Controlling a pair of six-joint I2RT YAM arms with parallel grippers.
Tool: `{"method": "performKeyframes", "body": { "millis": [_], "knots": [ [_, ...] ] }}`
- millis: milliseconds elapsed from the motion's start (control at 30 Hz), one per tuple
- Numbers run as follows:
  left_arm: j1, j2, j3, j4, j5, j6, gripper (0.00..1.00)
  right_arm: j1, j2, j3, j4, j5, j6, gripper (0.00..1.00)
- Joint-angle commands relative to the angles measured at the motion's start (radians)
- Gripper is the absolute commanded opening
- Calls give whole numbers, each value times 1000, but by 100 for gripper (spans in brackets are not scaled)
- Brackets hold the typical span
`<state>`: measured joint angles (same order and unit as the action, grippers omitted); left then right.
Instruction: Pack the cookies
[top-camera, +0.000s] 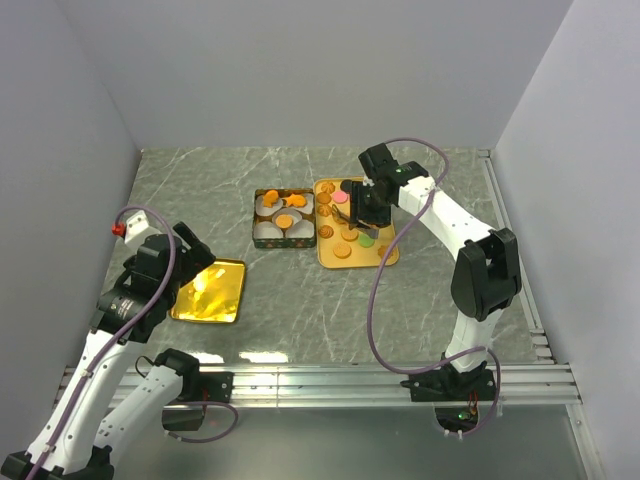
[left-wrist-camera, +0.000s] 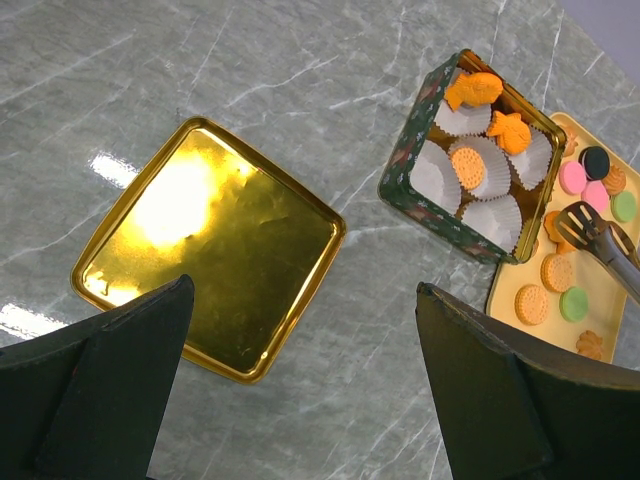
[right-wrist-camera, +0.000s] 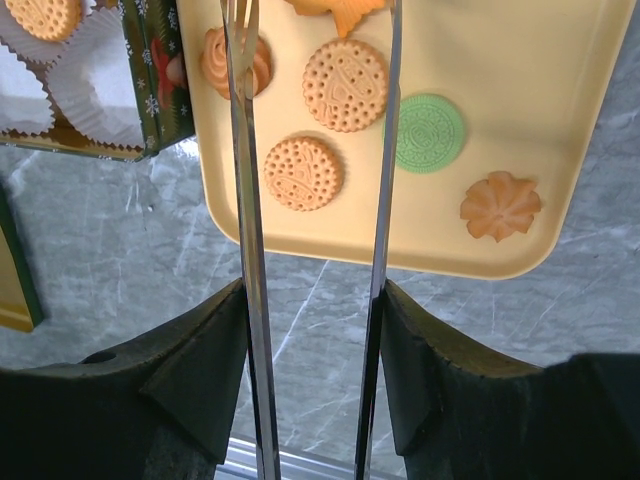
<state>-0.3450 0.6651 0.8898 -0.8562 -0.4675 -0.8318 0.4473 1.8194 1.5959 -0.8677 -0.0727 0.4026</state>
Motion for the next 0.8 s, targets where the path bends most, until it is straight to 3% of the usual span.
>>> {"method": "performKeyframes", "body": {
  "millis": [0,500,767],
  "knots": [
    [8,-5,3,29,9,10,99,10,-48,-10,18,-16,-16,59],
    [9,-4,5,19,-3,-1,99,59,44,30,-43,42,-21,57],
    [14,-4,5,26,4,6,99,59,61,44,-60,68,-16,48]
  ]
}}
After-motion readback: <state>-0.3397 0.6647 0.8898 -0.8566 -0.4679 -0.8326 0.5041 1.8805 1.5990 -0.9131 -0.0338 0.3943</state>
